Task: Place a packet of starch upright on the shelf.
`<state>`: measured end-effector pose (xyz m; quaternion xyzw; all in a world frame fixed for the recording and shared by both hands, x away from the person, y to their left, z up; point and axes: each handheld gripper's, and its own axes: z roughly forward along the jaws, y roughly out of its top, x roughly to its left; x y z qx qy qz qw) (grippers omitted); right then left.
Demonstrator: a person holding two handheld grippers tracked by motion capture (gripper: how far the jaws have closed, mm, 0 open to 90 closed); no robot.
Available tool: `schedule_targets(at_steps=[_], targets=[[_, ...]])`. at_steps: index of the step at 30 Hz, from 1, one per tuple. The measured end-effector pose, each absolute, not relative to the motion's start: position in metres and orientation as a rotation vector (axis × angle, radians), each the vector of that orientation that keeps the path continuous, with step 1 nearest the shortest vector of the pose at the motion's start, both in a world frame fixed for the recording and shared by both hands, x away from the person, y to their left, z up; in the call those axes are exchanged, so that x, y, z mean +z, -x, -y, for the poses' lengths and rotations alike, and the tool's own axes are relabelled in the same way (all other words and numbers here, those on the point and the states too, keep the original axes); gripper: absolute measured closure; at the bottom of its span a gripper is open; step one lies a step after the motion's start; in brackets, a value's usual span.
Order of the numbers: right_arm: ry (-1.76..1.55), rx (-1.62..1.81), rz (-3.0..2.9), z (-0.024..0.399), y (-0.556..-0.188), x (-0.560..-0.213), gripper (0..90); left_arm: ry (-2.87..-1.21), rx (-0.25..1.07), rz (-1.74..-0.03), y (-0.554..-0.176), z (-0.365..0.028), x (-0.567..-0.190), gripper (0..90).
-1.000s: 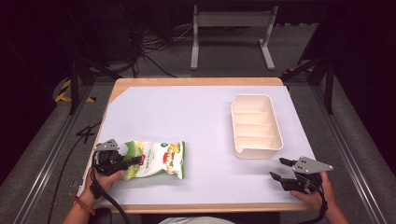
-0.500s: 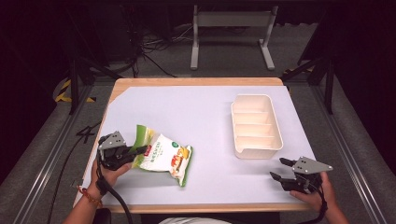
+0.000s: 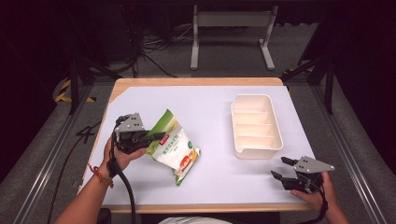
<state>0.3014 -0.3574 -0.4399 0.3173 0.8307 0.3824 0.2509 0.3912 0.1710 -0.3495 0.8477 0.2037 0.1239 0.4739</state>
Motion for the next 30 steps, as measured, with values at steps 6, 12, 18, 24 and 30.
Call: schedule_targets(at_steps=[6, 12, 18, 24, 30], targets=[[-0.882, 1.048, -2.234, 0.360, -0.301, -0.438, 33.5, -2.206, 0.355, -0.420, -0.399, -0.149, -0.323, 89.9], [-0.882, 1.048, -2.238, 0.360, -0.302, -0.439, 33.4, -2.269, 0.423, -0.376, -0.406, -0.132, -0.304, 89.9], [-0.888, 1.047, -2.231, 0.360, -0.302, -0.439, 33.1, -2.248, 0.466, -0.364, -0.410, -0.124, -0.297, 89.9], [-0.890, 1.066, -2.219, 0.361, -0.301, -0.437, 32.8, -2.183, 0.464, -0.323, -0.417, -0.115, -0.286, 89.9], [-0.898, 1.065, -2.214, 0.362, -0.302, -0.438, 32.8, -2.125, 0.447, -0.261, -0.422, -0.092, -0.281, 89.9]])
